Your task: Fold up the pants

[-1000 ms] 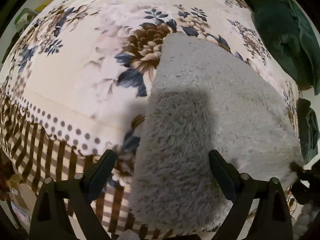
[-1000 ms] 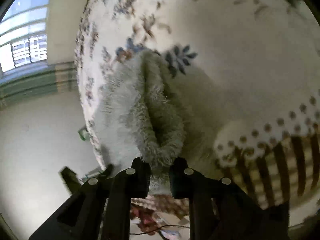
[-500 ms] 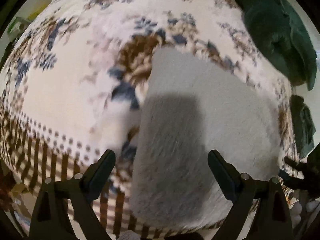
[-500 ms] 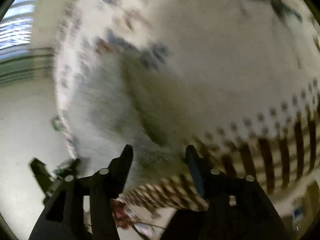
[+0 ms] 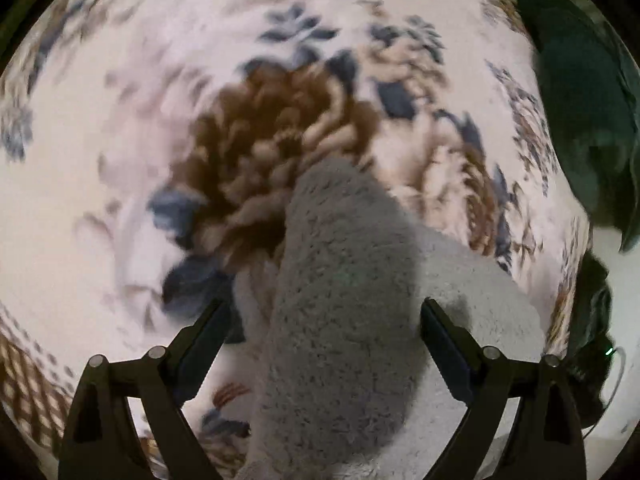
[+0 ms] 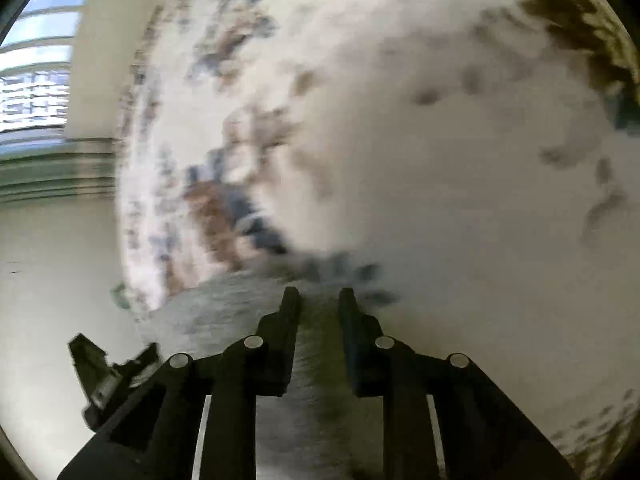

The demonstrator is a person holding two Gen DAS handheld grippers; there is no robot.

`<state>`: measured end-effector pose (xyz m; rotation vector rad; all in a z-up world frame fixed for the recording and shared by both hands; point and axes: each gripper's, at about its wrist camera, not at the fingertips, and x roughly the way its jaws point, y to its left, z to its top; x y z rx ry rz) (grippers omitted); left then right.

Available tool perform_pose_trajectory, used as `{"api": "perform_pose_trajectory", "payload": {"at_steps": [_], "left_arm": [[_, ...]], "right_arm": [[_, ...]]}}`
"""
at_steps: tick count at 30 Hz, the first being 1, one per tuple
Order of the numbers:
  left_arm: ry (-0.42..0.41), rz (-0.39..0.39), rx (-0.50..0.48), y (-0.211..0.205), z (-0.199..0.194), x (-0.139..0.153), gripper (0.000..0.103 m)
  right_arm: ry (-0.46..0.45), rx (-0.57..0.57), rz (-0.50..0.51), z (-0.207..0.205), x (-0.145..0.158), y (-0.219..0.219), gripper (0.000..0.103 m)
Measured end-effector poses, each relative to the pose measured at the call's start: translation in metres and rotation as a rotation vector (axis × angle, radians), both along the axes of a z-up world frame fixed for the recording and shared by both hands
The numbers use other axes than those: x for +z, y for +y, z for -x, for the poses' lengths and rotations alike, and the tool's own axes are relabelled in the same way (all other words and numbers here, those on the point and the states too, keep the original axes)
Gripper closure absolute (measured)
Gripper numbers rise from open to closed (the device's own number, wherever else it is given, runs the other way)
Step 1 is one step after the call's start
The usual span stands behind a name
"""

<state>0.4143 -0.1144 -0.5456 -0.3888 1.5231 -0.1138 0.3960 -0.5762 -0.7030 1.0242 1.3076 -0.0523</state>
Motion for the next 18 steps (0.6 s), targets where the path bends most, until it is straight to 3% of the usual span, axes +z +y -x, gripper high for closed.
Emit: {"api": "perform_pose_trajectory", "payload": {"at_steps": [2, 4, 5, 6, 8, 12, 13, 14, 15, 18], "left_arm": [[-0.032, 0.046, 0.030, 0.010, 0.009, 0.012, 0.008], [-0.072, 0.045, 0.026, 0.014, 0.024, 0.031, 0.009], [-0.094, 0.060, 0.029, 0.014, 0.033, 0.040, 0.009], [-0.115, 0.083, 0.030, 0.015, 0.046, 0.051, 0.009], [-0.122, 0.100, 0.027, 0.015, 0.063, 0.060, 0.009], [-0.095, 0.098, 0.027, 0.016, 0.104, 0.060, 0.009], [-0.089, 0.088, 0.027, 0.017, 0.111, 0.058, 0.009], [-0.081, 0.080, 0.024, 0.016, 0.115, 0.055, 0.009], [-0.068, 0.081, 0.015, 0.014, 0.120, 0.050, 0.009], [-0.043, 0.073, 0.005, 0.013, 0.131, 0.040, 0.009]], "right_arm": [[0.043, 0.001, -0.041, 0.004, -0.006, -0.008, 0.080], [0.005, -0.008, -0.104, 0.016, 0.005, -0.014, 0.054], [-0.014, 0.001, -0.114, 0.020, 0.010, -0.014, 0.025], [-0.062, 0.010, -0.144, 0.027, 0.019, -0.013, 0.015], [-0.091, 0.042, -0.193, 0.039, 0.025, -0.007, 0.015], [0.022, 0.098, -0.285, 0.075, 0.013, 0.017, 0.015], [0.041, 0.096, -0.298, 0.086, 0.008, 0.024, 0.016], [0.040, 0.090, -0.309, 0.096, 0.004, 0.029, 0.042], [0.042, 0.077, -0.291, 0.104, 0.002, 0.033, 0.081], [-0.022, 0.005, -0.305, 0.120, 0.014, 0.043, 0.085]]}}
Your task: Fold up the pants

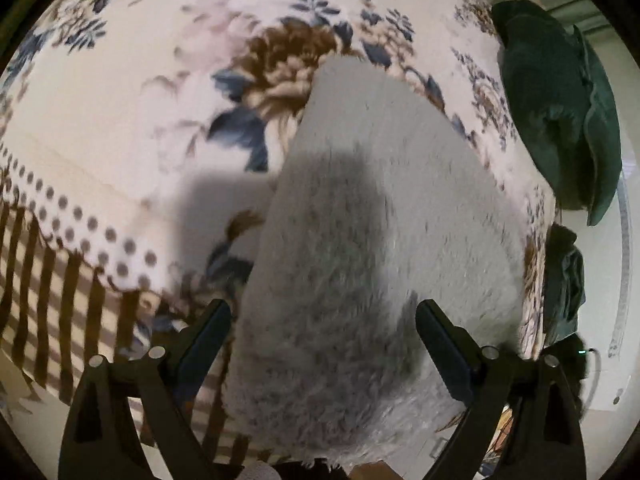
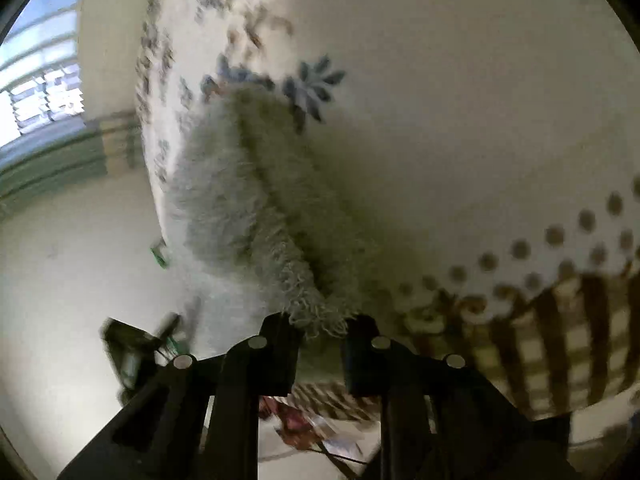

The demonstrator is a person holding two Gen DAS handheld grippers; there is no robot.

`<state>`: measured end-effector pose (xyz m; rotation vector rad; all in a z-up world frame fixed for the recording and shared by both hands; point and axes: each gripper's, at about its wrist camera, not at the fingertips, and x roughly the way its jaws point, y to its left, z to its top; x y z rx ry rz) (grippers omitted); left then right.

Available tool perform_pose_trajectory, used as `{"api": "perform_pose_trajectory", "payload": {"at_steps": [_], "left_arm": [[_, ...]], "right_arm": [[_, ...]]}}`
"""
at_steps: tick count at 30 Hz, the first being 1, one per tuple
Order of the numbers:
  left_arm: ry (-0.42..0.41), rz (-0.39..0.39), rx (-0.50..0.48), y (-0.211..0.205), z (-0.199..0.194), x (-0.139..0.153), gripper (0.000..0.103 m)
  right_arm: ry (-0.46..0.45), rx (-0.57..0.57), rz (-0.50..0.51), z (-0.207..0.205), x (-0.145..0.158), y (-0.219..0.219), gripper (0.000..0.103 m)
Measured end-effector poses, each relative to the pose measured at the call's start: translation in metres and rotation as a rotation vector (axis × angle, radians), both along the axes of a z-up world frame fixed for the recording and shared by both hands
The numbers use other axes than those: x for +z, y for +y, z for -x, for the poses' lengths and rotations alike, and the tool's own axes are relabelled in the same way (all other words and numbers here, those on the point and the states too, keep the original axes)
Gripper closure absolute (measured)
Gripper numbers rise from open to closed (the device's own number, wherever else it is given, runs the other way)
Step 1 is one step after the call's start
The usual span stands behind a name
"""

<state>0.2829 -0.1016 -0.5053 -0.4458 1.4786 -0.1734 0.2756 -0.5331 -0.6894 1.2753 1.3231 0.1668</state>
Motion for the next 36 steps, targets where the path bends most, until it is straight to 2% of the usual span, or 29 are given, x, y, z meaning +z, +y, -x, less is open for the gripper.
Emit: {"api": "perform_pose_trajectory", "payload": {"at_steps": [2, 4, 7, 8, 10, 11, 12, 14, 15, 19, 21, 24, 26, 28, 29, 30, 31, 32, 33, 35, 36], "left_arm": [[0.003, -0.020, -0.004, 0.003, 0.002, -0.004, 0.009], [0.005, -0.037, -0.020, 0.005, 0.005, -0.011, 0.007], [0.040, -0.027, -0.030, 0.005, 0.006, -0.027, 0.007], [0.037, -0.035, -0.035, 0.003, 0.005, -0.026, 0.007], [0.000, -0.037, -0.055, 0.001, 0.000, -0.016, 0.007], [-0.028, -0.027, -0.062, 0.001, -0.003, -0.009, 0.007], [-0.048, -0.007, -0.064, 0.001, -0.006, -0.005, 0.007], [-0.053, 0.026, -0.064, 0.002, -0.015, -0.010, 0.007], [-0.049, 0.045, -0.056, 0.003, -0.019, -0.016, 0.007], [0.026, 0.162, -0.014, 0.008, -0.038, -0.059, 0.007], [0.047, 0.222, 0.007, 0.013, -0.040, -0.076, 0.005], [0.056, 0.276, 0.011, 0.018, -0.042, -0.083, 0.006], [0.046, 0.281, -0.012, 0.018, -0.043, -0.079, 0.007], [0.019, 0.285, -0.032, 0.015, -0.042, -0.072, 0.017], [0.005, 0.312, -0.038, 0.012, -0.046, -0.069, 0.044], [0.001, 0.328, -0.038, 0.010, -0.046, -0.066, 0.051], [-0.013, 0.324, -0.037, 0.009, -0.045, -0.060, 0.054], [-0.031, 0.332, -0.038, 0.009, -0.045, -0.054, 0.061], [-0.042, 0.336, -0.027, 0.011, -0.044, -0.049, 0.063], [-0.058, 0.366, -0.007, 0.013, -0.042, -0.038, 0.064], [-0.070, 0.368, -0.002, 0.014, -0.042, -0.031, 0.065]], "right_arm": [[-0.026, -0.029, -0.018, 0.002, 0.011, 0.001, 0.085], [-0.021, -0.032, 0.055, 0.007, 0.017, -0.006, 0.086], [0.111, 0.025, 0.135, 0.010, -0.015, -0.007, 0.086], [0.146, 0.045, 0.131, 0.009, -0.026, -0.003, 0.085], [0.147, 0.102, 0.088, -0.001, -0.034, 0.007, 0.077], [0.133, 0.124, 0.086, -0.006, -0.031, 0.009, 0.059], [0.091, 0.144, 0.089, -0.013, -0.023, 0.010, 0.032], [0.018, 0.145, 0.089, -0.019, -0.016, 0.010, 0.002], [-0.002, 0.149, 0.078, -0.022, -0.018, 0.012, 0.000], [0.001, 0.195, 0.084, -0.050, -0.053, 0.022, 0.000], [-0.023, 0.219, 0.056, -0.060, -0.067, 0.026, 0.000], [-0.054, 0.223, 0.001, -0.072, -0.079, 0.031, 0.000], [-0.074, 0.231, -0.031, -0.076, -0.079, 0.032, 0.000], [-0.085, 0.254, -0.046, -0.080, -0.077, 0.039, 0.000], [-0.092, 0.268, -0.049, -0.082, -0.075, 0.046, 0.000], [-0.094, 0.282, -0.044, -0.085, -0.075, 0.051, 0.002], [-0.100, 0.284, -0.052, -0.089, -0.071, 0.055, 0.008], [-0.106, 0.286, -0.062, -0.091, -0.071, 0.058, 0.035], [-0.099, 0.282, -0.054, -0.093, -0.070, 0.061, 0.044], [-0.117, 0.264, -0.031, -0.093, -0.062, 0.060, 0.054], [-0.130, 0.249, -0.030, -0.094, -0.055, 0.061, 0.056]]}}
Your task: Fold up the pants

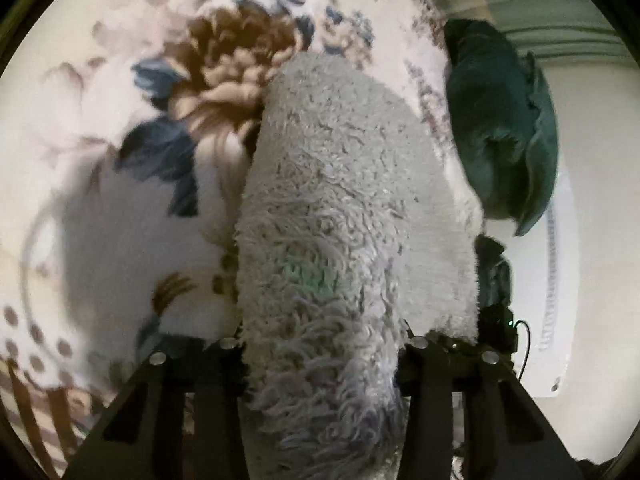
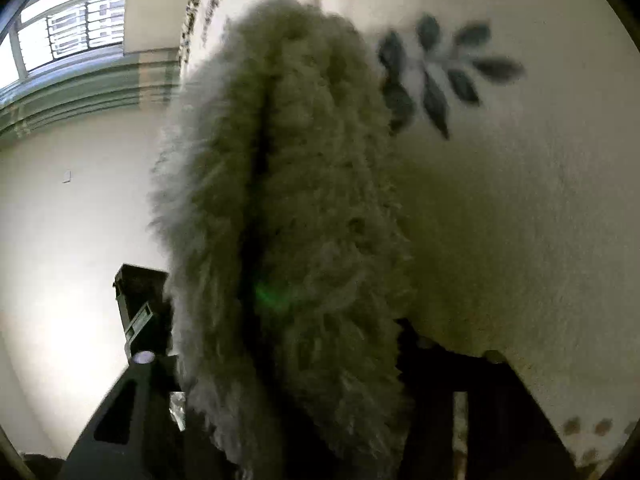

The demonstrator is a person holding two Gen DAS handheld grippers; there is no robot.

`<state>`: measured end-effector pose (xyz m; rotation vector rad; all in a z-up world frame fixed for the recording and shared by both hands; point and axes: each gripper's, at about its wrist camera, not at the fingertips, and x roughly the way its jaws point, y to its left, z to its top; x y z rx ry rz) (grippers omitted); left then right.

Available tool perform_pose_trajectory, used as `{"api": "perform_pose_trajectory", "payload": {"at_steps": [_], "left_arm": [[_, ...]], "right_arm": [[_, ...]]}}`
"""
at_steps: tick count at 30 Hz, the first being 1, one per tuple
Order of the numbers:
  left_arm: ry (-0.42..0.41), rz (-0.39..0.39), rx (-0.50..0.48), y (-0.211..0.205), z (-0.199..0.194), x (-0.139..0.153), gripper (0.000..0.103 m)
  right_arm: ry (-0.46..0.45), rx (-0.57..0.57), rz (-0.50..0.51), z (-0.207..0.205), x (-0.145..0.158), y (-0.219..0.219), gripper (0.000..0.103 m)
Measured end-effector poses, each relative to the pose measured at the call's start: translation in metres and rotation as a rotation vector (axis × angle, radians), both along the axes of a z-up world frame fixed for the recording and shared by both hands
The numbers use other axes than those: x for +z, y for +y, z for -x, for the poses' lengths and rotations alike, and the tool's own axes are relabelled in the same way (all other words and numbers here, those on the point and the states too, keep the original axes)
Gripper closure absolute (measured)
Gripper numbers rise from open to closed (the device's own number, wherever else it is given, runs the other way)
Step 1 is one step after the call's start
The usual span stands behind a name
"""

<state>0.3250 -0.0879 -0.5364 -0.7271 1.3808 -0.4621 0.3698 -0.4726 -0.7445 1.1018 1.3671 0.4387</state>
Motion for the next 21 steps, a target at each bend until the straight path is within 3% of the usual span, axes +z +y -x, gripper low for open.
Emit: {"api": "perform_pose_trajectory", "payload": {"at_steps": [6, 11, 15, 21], "left_arm": [[-0.063, 0.051, 0.041, 0.006, -0.012, 0.038, 0.065], [-0.132, 0.103, 0.061, 0.018, -0.070, 0.070, 0.065], [-0.186, 0.122, 0.039, 0.032, -0.155, 0.091, 0.065], [-0.245, 0.102, -0.020, 0.054, -0.307, 0.099, 0.065]], "right_arm": [[-0.055, -0.027, 0.011, -0.012, 0.045, 0.005, 0.059], [-0.112, -0.045, 0.027, -0.058, 0.080, 0.015, 0.060], [-0.171, -0.061, 0.053, -0.124, 0.110, 0.028, 0.060], [-0.235, -0.108, 0.093, -0.272, 0.133, 0.052, 0.060]]}}
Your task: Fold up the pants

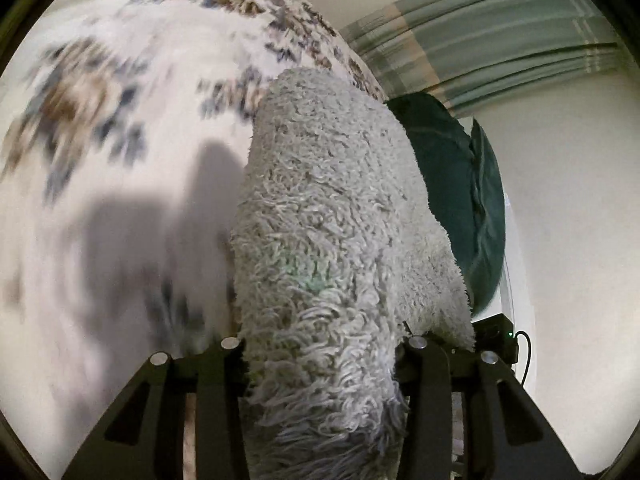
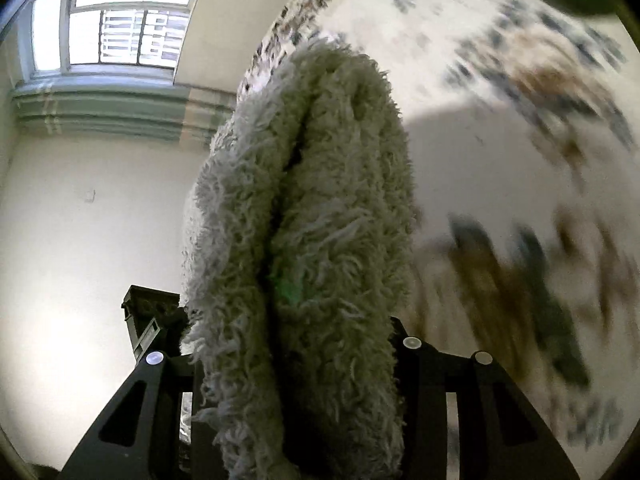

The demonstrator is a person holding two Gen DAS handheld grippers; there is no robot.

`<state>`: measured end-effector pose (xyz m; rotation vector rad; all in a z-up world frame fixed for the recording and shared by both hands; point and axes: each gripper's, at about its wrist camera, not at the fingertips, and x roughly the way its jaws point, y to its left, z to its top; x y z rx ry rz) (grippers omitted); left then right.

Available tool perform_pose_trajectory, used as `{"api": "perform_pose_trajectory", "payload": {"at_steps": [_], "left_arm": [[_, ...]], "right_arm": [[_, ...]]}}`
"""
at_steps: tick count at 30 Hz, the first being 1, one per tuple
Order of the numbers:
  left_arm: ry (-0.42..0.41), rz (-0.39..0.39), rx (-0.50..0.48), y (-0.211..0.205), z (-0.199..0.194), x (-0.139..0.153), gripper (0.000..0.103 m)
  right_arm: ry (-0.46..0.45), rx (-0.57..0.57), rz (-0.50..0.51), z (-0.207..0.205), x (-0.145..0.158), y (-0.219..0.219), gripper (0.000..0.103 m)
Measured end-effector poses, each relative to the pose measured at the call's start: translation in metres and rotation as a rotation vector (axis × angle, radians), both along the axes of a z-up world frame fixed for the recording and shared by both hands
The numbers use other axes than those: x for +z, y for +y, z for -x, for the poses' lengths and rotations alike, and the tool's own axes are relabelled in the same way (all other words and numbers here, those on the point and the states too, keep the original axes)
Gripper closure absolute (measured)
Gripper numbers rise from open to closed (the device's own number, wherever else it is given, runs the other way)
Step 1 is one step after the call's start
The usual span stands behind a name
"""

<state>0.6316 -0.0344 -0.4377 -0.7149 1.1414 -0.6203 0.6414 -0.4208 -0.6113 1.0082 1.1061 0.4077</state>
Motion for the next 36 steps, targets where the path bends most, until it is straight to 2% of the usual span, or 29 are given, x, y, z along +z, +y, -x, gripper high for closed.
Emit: {"api": "perform_pose_trajectory", "payload": {"at_steps": [1, 4, 9, 13, 14, 15, 17, 18, 19, 21, 22, 23, 24, 27, 29, 30, 32, 36], "left_arm": [[-0.005, -0.010, -0.004, 0.010, -0.023, -0.004, 0.065], [-0.020, -0.036, -0.009, 0.019, -0.094, -0.027, 0.065], [0.024, -0.071, -0.001, 0.030, -0.170, -0.086, 0.064], [0.126, -0.144, -0.043, 0.033, -0.186, -0.128, 0.057], [0.133, -0.150, -0.051, 0.035, -0.183, -0.131, 0.055], [0.128, -0.151, -0.055, 0.037, -0.180, -0.131, 0.054], [0.110, -0.172, -0.060, 0.040, -0.174, -0.125, 0.050], [0.113, -0.202, -0.057, 0.040, -0.175, -0.122, 0.048], [0.103, -0.249, -0.051, 0.038, -0.177, -0.116, 0.046], [0.055, -0.385, -0.052, 0.031, -0.167, -0.095, 0.029], [0.019, -0.476, -0.049, 0.026, -0.159, -0.082, 0.026], [-0.013, -0.547, -0.042, 0.023, -0.154, -0.071, 0.019], [-0.043, -0.611, -0.033, 0.020, -0.145, -0.061, 0.014], [-0.118, -0.755, 0.000, 0.014, -0.113, -0.029, 0.011], [-0.149, -0.822, 0.010, 0.009, -0.101, -0.018, 0.010], [-0.161, -0.843, 0.016, 0.007, -0.096, -0.009, 0.010], [-0.176, -0.863, 0.028, 0.002, -0.086, 0.009, 0.010], [-0.230, -0.871, 0.040, -0.012, -0.056, 0.055, 0.010]], "right_arm": [[-0.006, -0.009, 0.002, -0.020, 0.001, 0.003, 0.060], [-0.016, -0.029, 0.012, -0.113, -0.013, 0.028, 0.060], [-0.008, -0.026, 0.078, -0.229, -0.054, 0.044, 0.060], [0.082, 0.007, 0.154, -0.294, -0.103, 0.052, 0.059], [0.114, 0.019, 0.186, -0.301, -0.112, 0.055, 0.057], [0.136, 0.032, 0.214, -0.305, -0.118, 0.058, 0.046], [0.161, 0.043, 0.256, -0.309, -0.125, 0.063, 0.042], [0.162, 0.047, 0.274, -0.310, -0.124, 0.066, 0.034], [0.170, 0.049, 0.335, -0.310, -0.121, 0.069, 0.027], [0.166, 0.040, 0.408, -0.303, -0.107, 0.078, 0.016], [0.164, 0.028, 0.461, -0.302, -0.100, 0.080, 0.010], [0.163, 0.014, 0.508, -0.299, -0.093, 0.084, 0.000], [0.153, 0.000, 0.581, -0.301, -0.083, 0.089, 0.000], [0.112, -0.038, 0.792, -0.267, -0.034, 0.109, 0.000], [0.102, -0.064, 0.858, -0.242, 0.008, 0.114, 0.000], [0.085, -0.086, 0.900, -0.230, 0.022, 0.121, 0.000], [0.062, -0.111, 0.950, -0.168, 0.066, 0.112, 0.000], [0.025, -0.154, 0.975, -0.105, 0.129, 0.119, 0.000]]}}
